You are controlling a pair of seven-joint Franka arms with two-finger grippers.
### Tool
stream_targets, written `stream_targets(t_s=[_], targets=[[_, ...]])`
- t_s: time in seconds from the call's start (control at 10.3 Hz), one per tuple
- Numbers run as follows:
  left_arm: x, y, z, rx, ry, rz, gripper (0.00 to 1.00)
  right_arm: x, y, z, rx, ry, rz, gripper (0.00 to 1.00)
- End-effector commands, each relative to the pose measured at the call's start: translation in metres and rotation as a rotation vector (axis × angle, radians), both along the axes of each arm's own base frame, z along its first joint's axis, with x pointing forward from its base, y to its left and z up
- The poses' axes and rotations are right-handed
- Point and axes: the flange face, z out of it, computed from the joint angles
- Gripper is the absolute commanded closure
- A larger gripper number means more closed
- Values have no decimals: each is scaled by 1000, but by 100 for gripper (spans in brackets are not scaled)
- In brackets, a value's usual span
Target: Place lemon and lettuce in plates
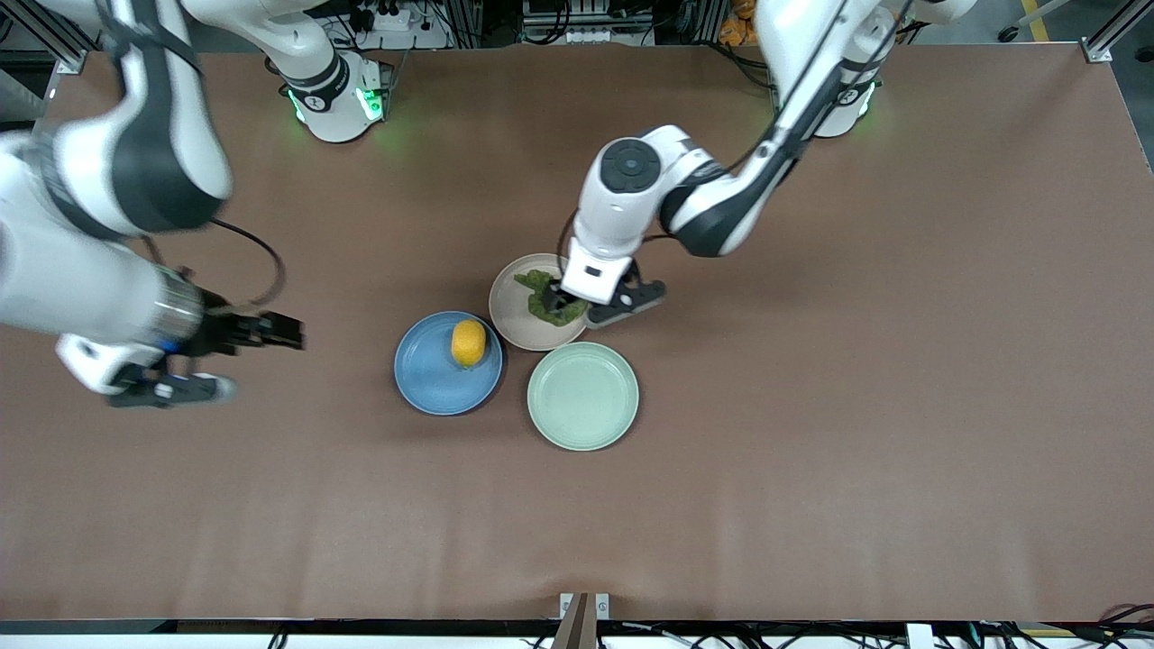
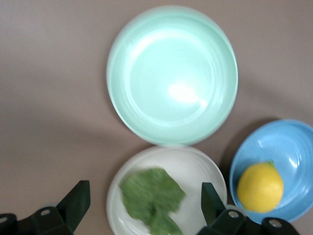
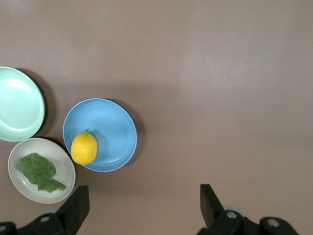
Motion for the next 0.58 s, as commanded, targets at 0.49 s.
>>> stream_targets(t_s=[0.49], targets=[[64, 202, 142, 183, -34, -271, 0, -94, -62, 108, -64, -16, -14, 0]])
